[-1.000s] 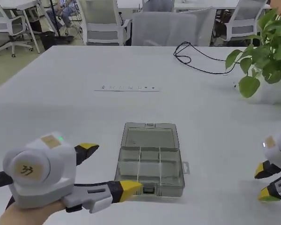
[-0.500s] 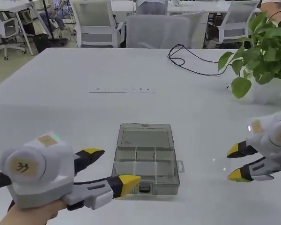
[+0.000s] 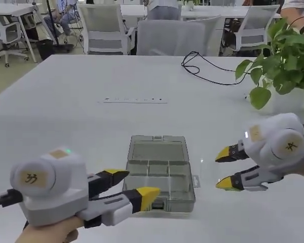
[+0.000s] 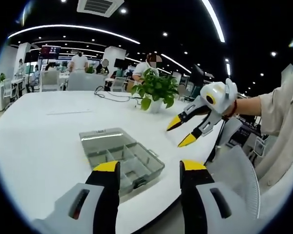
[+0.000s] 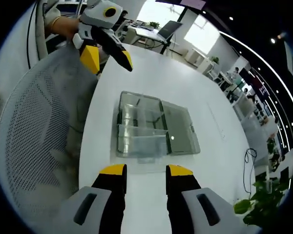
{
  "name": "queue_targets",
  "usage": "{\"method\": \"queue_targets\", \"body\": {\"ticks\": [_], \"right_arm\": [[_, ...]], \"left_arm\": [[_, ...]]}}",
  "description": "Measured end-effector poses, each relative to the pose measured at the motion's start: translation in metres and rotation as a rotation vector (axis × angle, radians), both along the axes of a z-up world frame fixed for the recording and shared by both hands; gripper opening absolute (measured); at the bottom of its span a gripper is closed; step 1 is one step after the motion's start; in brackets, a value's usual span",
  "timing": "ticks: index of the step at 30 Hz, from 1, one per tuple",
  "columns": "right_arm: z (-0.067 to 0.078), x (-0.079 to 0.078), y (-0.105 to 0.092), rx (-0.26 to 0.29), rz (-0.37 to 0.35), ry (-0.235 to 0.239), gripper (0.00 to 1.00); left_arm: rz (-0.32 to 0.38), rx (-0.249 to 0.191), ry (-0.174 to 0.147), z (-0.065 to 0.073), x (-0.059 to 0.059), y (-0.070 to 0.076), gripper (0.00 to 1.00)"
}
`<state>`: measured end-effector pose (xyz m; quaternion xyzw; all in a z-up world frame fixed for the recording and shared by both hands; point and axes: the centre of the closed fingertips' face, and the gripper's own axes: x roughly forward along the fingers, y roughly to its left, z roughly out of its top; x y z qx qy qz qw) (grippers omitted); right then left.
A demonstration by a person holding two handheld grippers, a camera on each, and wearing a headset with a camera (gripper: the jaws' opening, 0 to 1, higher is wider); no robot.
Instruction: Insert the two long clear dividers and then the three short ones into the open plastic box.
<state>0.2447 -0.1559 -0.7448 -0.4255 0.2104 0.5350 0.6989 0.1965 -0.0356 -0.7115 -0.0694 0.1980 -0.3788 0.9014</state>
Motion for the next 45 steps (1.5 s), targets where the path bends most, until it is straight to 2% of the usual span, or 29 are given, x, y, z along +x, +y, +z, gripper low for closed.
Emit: {"method": "queue_targets", "body": {"ticks": [5, 13, 19, 24, 37, 45], "right_arm": [[0.011, -0.006, 0.025, 0.035, 0.044, -0.024, 0.32], [0.023, -0.019, 0.054, 0.071, 0.110, -0.049, 0.32], [0.029, -0.029, 0.069, 0.094, 0.148, -0.052, 0.32], [0.031, -0.037, 0.079, 0.103, 0.176, -0.056, 0.32], [0.035, -0.044, 0.093, 0.121, 0.210, -0.081, 0.32], [0.036, -0.043, 0.095, 0.124, 0.206, -0.095, 0.32]], "left_arm": [[0.002, -0.047, 0.034, -0.001, -0.001, -0.006, 0.41], [0.002, -0.127, 0.097, 0.000, -0.001, -0.016, 0.32], [0.006, -0.208, 0.141, 0.003, -0.003, -0.022, 0.26], [0.014, -0.256, 0.167, 0.004, -0.003, -0.023, 0.19], [0.004, -0.281, 0.201, 0.001, -0.008, -0.026, 0.01], [0.020, -0.304, 0.245, 0.002, -0.007, -0.023, 0.00]]}}
